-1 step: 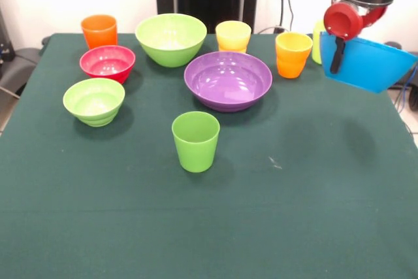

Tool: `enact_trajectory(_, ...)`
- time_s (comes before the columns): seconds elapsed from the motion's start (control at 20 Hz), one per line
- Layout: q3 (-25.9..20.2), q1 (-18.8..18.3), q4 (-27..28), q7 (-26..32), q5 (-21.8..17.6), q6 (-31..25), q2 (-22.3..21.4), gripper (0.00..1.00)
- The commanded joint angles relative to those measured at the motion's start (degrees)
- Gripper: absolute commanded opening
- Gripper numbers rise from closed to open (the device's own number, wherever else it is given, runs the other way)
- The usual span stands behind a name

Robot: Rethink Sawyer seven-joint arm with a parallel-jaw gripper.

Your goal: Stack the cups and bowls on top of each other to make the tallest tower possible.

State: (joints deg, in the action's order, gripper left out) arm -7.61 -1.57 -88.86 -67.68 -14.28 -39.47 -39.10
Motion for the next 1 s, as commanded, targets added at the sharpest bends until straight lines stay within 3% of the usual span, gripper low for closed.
enact_trajectory(0.05, -3.7, -4.4, 7.9, 7.6, -5.0, -8.8, 2.2, 0.00)
enact_trajectory(0.4, -9.2, -11.1, 12.0, 17.6, -4.2, -18.6, 2.7, 0.00)
enact_trajectory(1.0, -15.2, -15.6, 21.5, 21.3, -5.8, -30.6, 6.1, 0.00)
